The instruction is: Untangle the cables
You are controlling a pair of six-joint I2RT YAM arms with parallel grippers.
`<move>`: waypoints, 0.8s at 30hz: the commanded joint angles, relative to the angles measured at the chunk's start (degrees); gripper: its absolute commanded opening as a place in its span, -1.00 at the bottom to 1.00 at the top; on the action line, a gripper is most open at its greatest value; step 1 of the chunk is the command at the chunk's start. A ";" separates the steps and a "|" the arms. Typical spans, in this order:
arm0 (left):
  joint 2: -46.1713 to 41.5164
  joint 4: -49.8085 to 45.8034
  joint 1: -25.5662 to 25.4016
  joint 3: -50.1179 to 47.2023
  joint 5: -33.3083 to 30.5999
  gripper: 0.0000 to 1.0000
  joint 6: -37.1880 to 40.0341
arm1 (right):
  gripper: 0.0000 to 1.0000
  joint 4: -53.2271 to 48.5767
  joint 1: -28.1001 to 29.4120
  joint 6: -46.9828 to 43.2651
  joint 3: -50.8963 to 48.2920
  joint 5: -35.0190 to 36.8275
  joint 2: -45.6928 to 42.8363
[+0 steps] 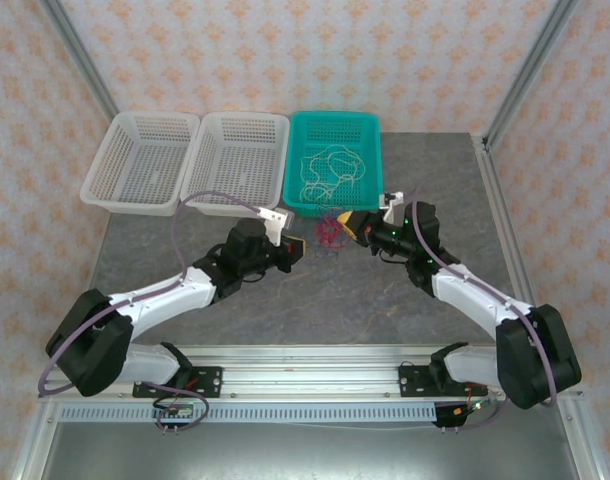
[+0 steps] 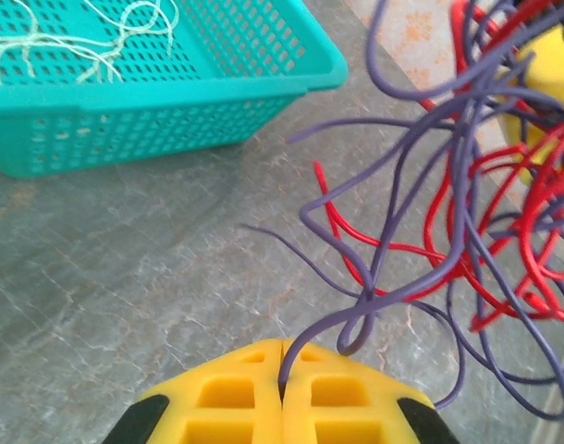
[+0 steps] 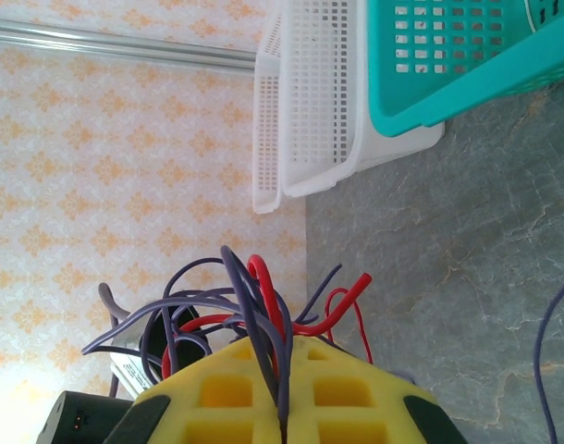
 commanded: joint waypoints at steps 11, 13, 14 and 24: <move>-8.04 -16.52 5.62 -0.32 -13.23 -1.00 -3.04 | -1.00 -30.68 -1.48 -12.14 -3.27 24.80 -11.89; -9.20 -17.48 6.19 -0.68 -13.97 -1.00 -3.04 | -1.00 -32.26 -3.72 -11.41 -4.99 27.01 -13.82; -9.70 -17.84 6.47 -0.84 -14.31 -1.00 -3.00 | -1.00 -33.29 -5.00 -11.30 -5.52 27.87 -14.61; -13.70 -21.45 10.79 -1.12 -14.86 -1.00 -2.26 | -1.00 -37.73 -21.15 -10.83 -11.03 25.70 -19.48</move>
